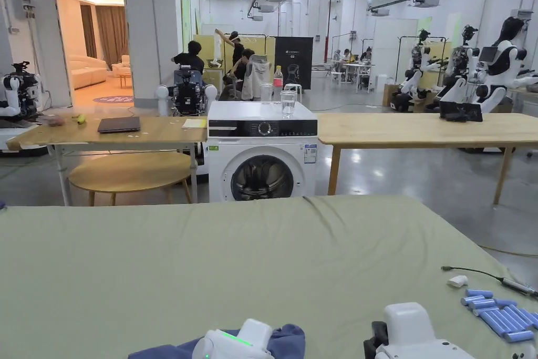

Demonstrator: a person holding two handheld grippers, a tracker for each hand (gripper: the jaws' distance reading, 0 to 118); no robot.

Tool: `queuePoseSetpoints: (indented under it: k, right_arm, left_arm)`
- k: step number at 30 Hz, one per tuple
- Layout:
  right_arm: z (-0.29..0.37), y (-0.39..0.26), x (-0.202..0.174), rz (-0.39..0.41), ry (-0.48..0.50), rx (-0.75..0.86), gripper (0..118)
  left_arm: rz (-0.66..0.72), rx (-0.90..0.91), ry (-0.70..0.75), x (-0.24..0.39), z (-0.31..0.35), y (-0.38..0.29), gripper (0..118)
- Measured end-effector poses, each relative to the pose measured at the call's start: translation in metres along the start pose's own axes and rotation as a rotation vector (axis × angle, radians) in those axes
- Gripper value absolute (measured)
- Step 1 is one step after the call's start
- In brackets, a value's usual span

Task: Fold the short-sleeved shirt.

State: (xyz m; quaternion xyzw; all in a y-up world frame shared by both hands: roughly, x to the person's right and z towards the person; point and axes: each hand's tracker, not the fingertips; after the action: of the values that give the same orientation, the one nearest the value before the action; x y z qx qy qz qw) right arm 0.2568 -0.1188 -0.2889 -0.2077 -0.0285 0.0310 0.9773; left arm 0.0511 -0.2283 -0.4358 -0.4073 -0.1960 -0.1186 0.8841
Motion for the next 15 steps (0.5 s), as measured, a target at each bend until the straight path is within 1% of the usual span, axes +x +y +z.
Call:
queuePoseSetpoints:
  k: [1, 2, 3, 6, 8, 9, 11, 12, 13, 14, 15]
  right_arm:
    - [-0.003, -0.001, -0.002, 0.006, 0.004, -0.001, 0]
    - [-0.005, -0.001, -0.004, 0.010, 0.015, -0.003, 0]
    - [-0.007, 0.000, -0.007, 0.008, 0.029, -0.006, 0]
    - [-0.014, 0.001, -0.020, 0.001, 0.072, 0.001, 0]
    - [-0.018, 0.001, -0.032, 0.003, 0.093, 0.003, 0]
    - [-0.019, 0.001, -0.038, -0.001, 0.107, 0.004, 0]
    - [-0.019, -0.001, -0.051, -0.006, 0.134, 0.000, 0]
    - [-0.019, -0.001, -0.059, -0.008, 0.139, -0.008, 0]
    - [-0.019, -0.001, -0.066, -0.003, 0.151, -0.012, 0]
    - [-0.019, -0.001, -0.072, 0.007, 0.157, -0.011, 0]
    - [-0.016, 0.000, -0.079, 0.008, 0.153, -0.010, 0]
  left_arm:
    - [0.021, 0.012, -0.035, -0.007, 0.006, 0.002, 93]
    - [0.012, 0.031, -0.028, -0.015, 0.020, 0.001, 108]
    - [0.005, 0.108, -0.006, -0.022, 0.042, -0.001, 109]
    - [0.014, 0.241, 0.080, -0.051, 0.119, -0.012, 109]
    - [0.059, 0.327, 0.130, -0.075, 0.168, -0.031, 109]
    - [0.095, 0.346, 0.148, -0.101, 0.175, -0.040, 109]
    - [0.162, 0.361, 0.188, -0.131, 0.212, -0.064, 109]
    - [0.200, 0.364, 0.218, -0.146, 0.230, -0.077, 107]
    - [0.219, 0.356, 0.238, -0.163, 0.243, -0.090, 97]
    - [0.229, 0.355, 0.257, -0.176, 0.255, -0.101, 76]
    - [0.229, 0.347, 0.294, -0.188, 0.264, -0.110, 43]
